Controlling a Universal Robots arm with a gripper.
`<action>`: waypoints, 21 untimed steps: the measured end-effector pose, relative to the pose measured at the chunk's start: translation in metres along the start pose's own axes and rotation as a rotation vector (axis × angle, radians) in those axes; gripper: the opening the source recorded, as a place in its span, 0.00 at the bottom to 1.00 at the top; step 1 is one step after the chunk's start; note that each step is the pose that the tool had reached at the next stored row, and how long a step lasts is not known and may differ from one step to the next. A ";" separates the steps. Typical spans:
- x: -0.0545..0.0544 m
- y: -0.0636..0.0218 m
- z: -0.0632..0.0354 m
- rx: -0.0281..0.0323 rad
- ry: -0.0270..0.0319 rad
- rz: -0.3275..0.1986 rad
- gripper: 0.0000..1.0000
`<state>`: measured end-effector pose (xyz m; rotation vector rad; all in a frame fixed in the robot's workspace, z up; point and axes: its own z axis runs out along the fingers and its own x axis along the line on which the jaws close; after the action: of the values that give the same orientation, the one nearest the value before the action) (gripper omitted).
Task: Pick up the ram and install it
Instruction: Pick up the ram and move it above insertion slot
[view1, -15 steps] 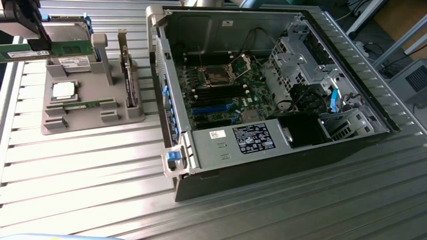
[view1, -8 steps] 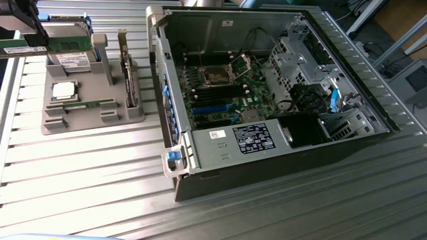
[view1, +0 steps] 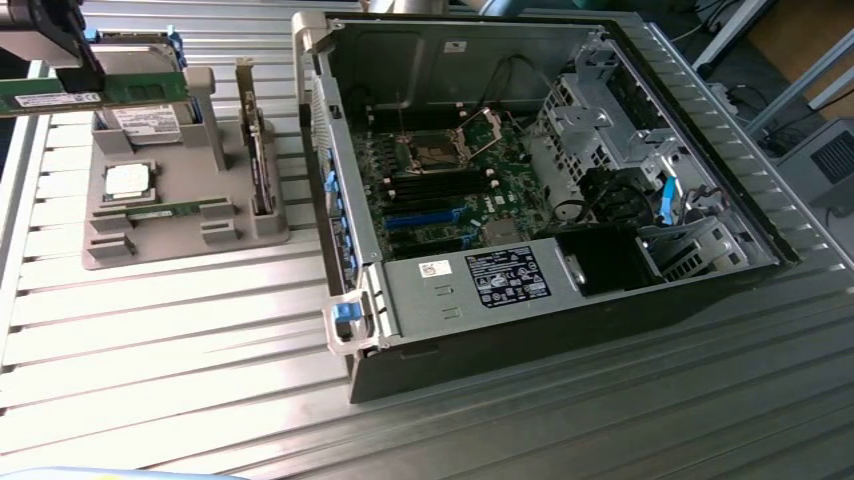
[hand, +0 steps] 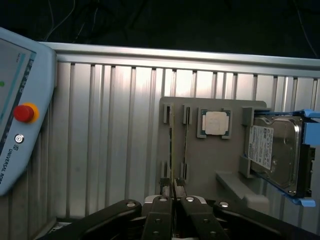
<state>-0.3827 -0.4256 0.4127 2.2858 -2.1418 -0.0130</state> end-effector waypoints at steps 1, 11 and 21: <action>0.000 -0.0019 0.0000 0.0001 0.0003 0.000 0.13; 0.002 -0.0378 -0.0004 -0.0001 0.0039 0.000 0.13; 0.005 -0.0761 -0.0008 -0.0004 0.0091 0.000 0.13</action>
<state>-0.3064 -0.4256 0.4125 2.2811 -2.1374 -0.0030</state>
